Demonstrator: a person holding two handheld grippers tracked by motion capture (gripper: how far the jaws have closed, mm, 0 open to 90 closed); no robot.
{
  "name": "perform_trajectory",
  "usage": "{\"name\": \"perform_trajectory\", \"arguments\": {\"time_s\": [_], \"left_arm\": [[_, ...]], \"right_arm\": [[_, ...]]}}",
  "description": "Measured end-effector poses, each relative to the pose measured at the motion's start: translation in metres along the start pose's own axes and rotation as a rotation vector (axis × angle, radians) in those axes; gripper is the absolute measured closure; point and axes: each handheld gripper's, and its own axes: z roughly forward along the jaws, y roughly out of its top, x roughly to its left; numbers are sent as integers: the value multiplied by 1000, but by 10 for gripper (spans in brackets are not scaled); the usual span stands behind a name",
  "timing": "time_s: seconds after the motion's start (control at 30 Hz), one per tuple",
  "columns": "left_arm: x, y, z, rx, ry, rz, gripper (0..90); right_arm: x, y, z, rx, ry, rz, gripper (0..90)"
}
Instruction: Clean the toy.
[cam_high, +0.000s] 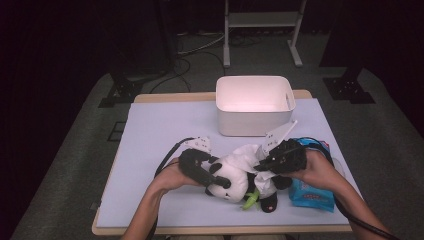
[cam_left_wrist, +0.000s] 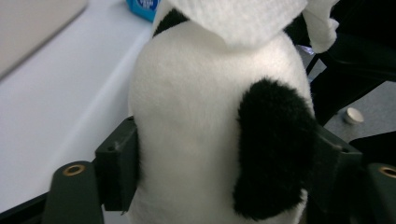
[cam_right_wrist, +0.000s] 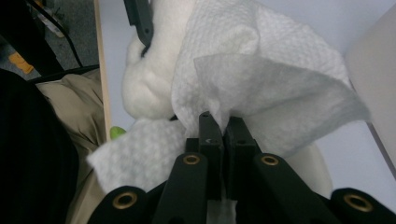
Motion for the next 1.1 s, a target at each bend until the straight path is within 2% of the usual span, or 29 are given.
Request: {"name": "perform_trajectory", "arguments": {"time_s": [0.1,0.23,0.43,0.57,0.67,0.83,1.1], "left_arm": [[-1,8,4,-2,6,38,263],[-4,18,7,10,18,82,267],[-4,21,7,-4,15,94,269],[-4,21,6,16,23,93,269],[-4,18,4,17,23,87,269],[-1,11,2,7,14,74,268],[4,2,-1,8,12,51,267]], "right_arm": [[0,3,-1,-15,-9,-8,868],[3,18,3,-18,-1,-48,867],[4,35,1,-68,14,-69,867],[4,40,4,-34,21,-76,867],[0,35,4,4,14,-68,867],[-9,18,3,76,-27,-35,867],[-11,-3,-16,45,-38,12,867]]}}
